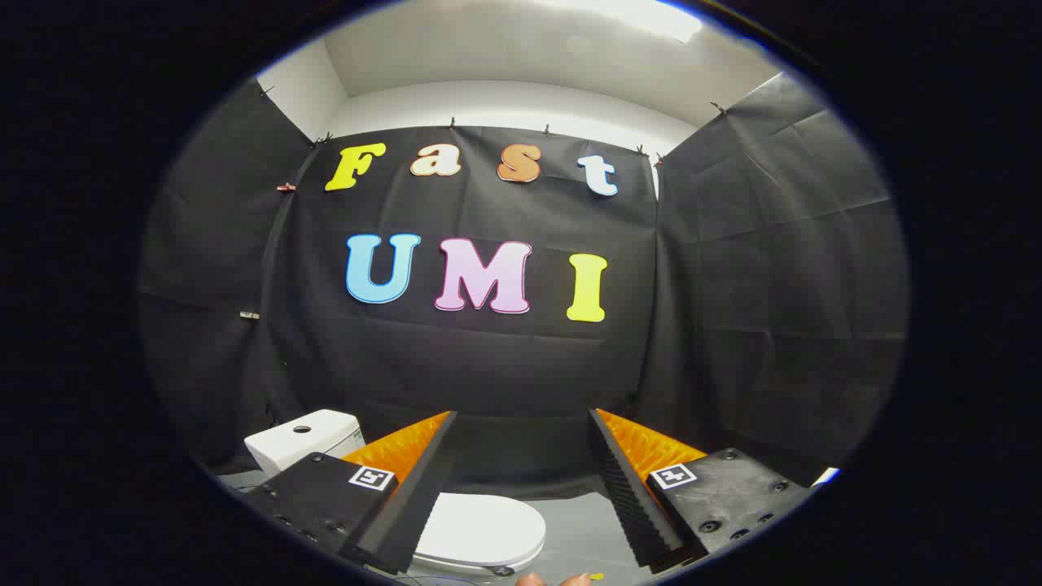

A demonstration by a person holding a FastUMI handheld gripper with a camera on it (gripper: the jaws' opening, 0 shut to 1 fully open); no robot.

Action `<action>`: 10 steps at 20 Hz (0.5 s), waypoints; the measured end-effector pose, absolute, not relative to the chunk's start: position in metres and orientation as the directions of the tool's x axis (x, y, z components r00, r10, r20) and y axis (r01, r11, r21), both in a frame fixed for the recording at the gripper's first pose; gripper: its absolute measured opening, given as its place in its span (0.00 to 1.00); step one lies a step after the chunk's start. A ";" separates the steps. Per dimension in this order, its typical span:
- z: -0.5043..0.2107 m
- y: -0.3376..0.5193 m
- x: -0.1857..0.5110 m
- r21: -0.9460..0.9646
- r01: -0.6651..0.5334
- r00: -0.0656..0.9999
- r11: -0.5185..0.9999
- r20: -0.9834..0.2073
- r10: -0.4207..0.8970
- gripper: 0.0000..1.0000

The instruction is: Open the toilet lid.

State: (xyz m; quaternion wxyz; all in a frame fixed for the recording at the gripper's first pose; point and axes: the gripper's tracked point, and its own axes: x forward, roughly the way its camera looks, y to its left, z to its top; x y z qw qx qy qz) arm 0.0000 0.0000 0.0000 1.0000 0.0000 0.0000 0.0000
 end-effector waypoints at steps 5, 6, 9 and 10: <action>0.007 0.005 -0.001 -0.016 -0.004 1.000 1.000 0.022 0.005 0.98; 0.007 0.007 -0.001 -0.008 -0.006 1.000 1.000 0.020 0.007 0.98; 0.004 0.004 -0.001 -0.013 0.001 1.000 1.000 0.011 -0.001 0.98; 0.004 0.004 0.000 -0.014 0.003 1.000 1.000 0.009 -0.003 0.98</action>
